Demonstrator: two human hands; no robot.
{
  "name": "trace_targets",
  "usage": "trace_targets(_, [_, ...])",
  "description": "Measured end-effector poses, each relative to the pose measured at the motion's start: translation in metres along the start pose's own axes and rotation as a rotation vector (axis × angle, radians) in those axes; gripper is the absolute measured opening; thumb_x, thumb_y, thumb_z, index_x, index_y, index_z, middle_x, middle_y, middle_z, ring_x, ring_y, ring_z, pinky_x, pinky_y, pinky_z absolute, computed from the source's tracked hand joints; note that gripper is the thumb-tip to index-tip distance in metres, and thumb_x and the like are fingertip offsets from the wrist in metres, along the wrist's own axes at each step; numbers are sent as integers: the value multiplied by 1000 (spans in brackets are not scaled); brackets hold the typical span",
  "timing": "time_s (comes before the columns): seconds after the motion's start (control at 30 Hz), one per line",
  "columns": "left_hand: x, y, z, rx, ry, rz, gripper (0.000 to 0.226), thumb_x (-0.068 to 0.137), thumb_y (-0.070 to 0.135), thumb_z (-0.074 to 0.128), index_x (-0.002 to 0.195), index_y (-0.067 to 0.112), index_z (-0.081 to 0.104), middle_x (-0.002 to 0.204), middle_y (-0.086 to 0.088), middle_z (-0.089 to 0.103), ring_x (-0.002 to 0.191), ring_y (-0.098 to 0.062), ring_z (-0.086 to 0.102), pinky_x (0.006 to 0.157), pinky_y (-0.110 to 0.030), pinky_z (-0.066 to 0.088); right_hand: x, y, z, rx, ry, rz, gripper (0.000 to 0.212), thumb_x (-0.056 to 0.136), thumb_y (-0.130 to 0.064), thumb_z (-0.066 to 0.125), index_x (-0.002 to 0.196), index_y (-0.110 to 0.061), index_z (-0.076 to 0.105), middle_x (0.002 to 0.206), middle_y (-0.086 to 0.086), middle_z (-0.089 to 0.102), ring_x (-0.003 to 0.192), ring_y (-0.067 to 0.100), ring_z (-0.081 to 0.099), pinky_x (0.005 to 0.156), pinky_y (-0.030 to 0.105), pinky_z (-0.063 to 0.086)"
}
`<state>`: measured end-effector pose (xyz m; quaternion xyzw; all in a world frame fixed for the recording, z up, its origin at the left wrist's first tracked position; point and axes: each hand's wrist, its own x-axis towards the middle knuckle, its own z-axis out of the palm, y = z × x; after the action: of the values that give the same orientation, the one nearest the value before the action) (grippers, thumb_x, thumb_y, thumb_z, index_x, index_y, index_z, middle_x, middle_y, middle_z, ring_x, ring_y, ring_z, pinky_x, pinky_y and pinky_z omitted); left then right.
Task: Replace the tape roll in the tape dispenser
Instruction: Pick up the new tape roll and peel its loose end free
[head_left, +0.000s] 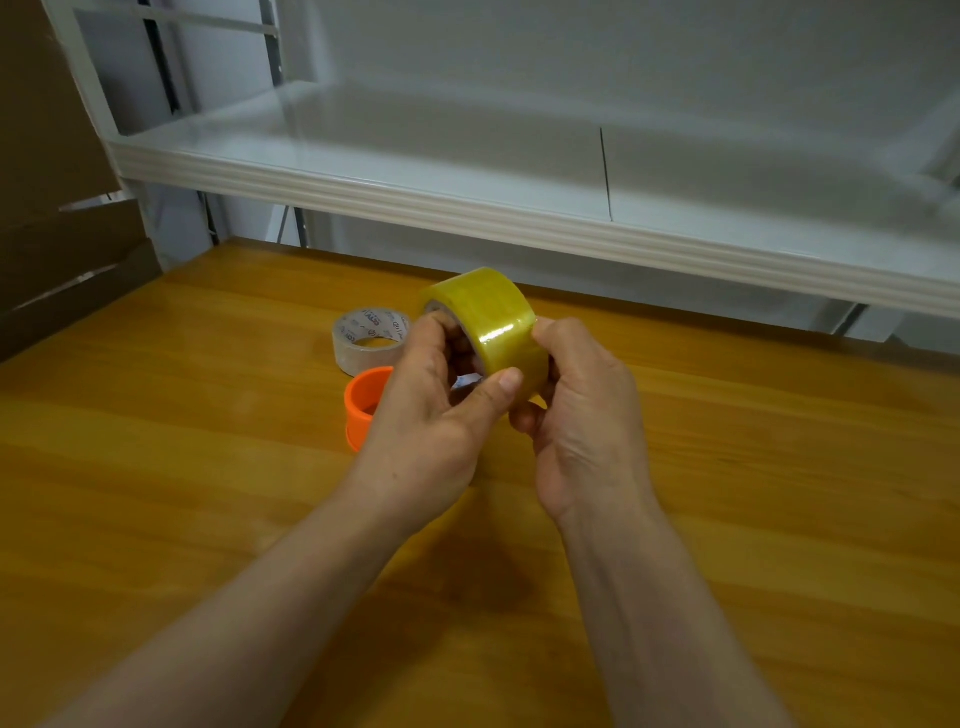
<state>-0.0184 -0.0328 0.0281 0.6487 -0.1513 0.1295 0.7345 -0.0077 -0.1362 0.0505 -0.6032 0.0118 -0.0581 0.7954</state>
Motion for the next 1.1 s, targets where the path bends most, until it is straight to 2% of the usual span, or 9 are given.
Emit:
trace_targets(0.27, [0,0,0,3,3,15,40,83,19,63,121,23,52,106,7,70,103,-10,69,82,-24,56,-1,1,-1,12,-32,-36,25,91,-16,52,79,-19,74,78,4,64,75,19,57,53,29,41])
trace_targets(0.37, [0,1,0,12,5,23,37,83,19,63,118,26,53,104,6,70,102,-13,69,78,-27,57,-3,0,1,48,-58,-17,26,93,-22,56,72,-22,70,70,-1,63,65,12,57,50,26,40])
trace_targets(0.47, [0,0,-1,31,-1,21,33,87,17,66,116,26,53,103,7,70,99,-12,70,80,-29,58,-5,1,3,28,-56,-5,32,94,-19,58,65,-27,69,65,-10,63,62,4,56,54,25,42])
trace_targets(0.57, [0,-2,0,45,10,29,33,84,18,65,113,29,54,103,8,70,100,-10,69,81,-27,57,-5,1,3,28,-68,-9,29,94,-16,57,69,-25,68,66,-10,61,65,4,55,55,22,43])
trace_targets(0.67, [1,-4,1,56,21,26,35,82,21,64,113,32,53,108,6,69,107,-11,67,89,-32,56,-5,1,4,29,-87,-33,27,95,-12,54,74,-22,68,64,-10,61,58,-2,55,48,15,44])
trace_targets(0.77, [1,-3,0,33,21,21,35,82,20,64,115,28,53,107,5,70,106,-12,68,88,-31,56,-5,2,4,34,-108,-53,28,95,-7,51,75,-19,67,61,-12,60,53,-4,53,46,13,42])
trace_targets(0.9, [0,1,1,3,8,25,34,86,13,64,116,23,53,103,5,69,96,-9,69,80,-24,57,-4,1,3,51,-105,-67,27,93,-6,50,76,-18,68,64,-8,60,56,0,53,46,16,42])
trace_targets(1.03, [-1,3,3,-5,11,31,31,90,11,66,114,24,53,97,9,71,88,-7,70,75,-22,57,-4,4,2,47,-59,-81,26,91,-21,56,67,-24,65,71,0,55,68,15,50,50,25,38])
trace_targets(1.1, [-1,3,3,5,9,27,32,91,4,63,114,24,53,97,8,71,87,-6,69,75,-21,56,-3,3,2,32,-23,-60,30,93,-17,56,65,-24,62,70,1,52,71,19,47,52,27,36])
